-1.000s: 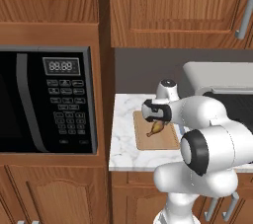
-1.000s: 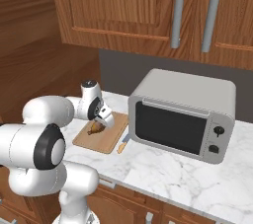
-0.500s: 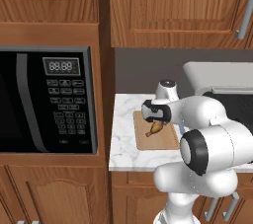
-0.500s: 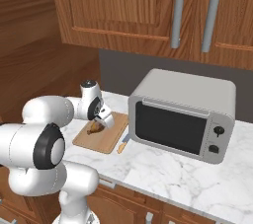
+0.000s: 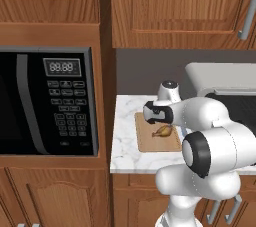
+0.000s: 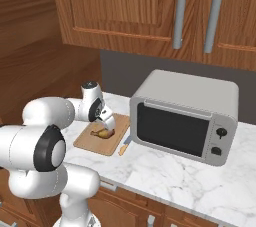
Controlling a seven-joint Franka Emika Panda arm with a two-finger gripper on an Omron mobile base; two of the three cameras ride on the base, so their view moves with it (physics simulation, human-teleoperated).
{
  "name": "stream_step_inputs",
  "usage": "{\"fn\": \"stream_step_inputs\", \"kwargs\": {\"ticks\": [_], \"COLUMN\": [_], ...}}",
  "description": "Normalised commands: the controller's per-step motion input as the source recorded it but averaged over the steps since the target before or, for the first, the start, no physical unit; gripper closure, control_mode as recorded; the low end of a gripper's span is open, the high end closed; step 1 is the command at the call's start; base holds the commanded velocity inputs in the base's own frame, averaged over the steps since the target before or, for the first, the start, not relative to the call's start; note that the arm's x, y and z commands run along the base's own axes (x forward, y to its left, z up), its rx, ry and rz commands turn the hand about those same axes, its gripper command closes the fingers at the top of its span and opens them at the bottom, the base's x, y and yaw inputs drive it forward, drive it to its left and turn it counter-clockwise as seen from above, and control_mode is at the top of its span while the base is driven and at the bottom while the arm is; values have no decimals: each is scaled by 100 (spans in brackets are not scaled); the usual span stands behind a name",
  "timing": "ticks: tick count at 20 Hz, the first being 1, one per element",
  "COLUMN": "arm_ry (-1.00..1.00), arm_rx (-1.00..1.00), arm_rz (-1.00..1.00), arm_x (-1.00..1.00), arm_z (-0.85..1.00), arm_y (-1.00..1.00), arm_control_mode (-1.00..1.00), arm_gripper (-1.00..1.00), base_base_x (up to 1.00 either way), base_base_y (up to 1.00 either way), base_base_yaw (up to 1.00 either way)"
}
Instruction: Retrieve the chicken drumstick from the fridge and place it on the cutting board.
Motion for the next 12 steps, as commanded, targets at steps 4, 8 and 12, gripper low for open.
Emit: {"fn": "stream_step_inputs", "kwargs": {"ticks": [4,8,12], "arm_ry": [4,6,1], "arm_rx": [-4,-2,0], "arm_rz": [-5,-15,-23], "arm_x": [0,-28,-79], "arm_z": [16,16,-1], "arm_y": [0,0,0], "arm_control_mode": [-100,-100,-100], "arm_gripper": [-100,-100,-100], "base_base_x": [0,0,0], "base_base_y": [0,0,0], "base_base_yaw": [0,0,0]}}
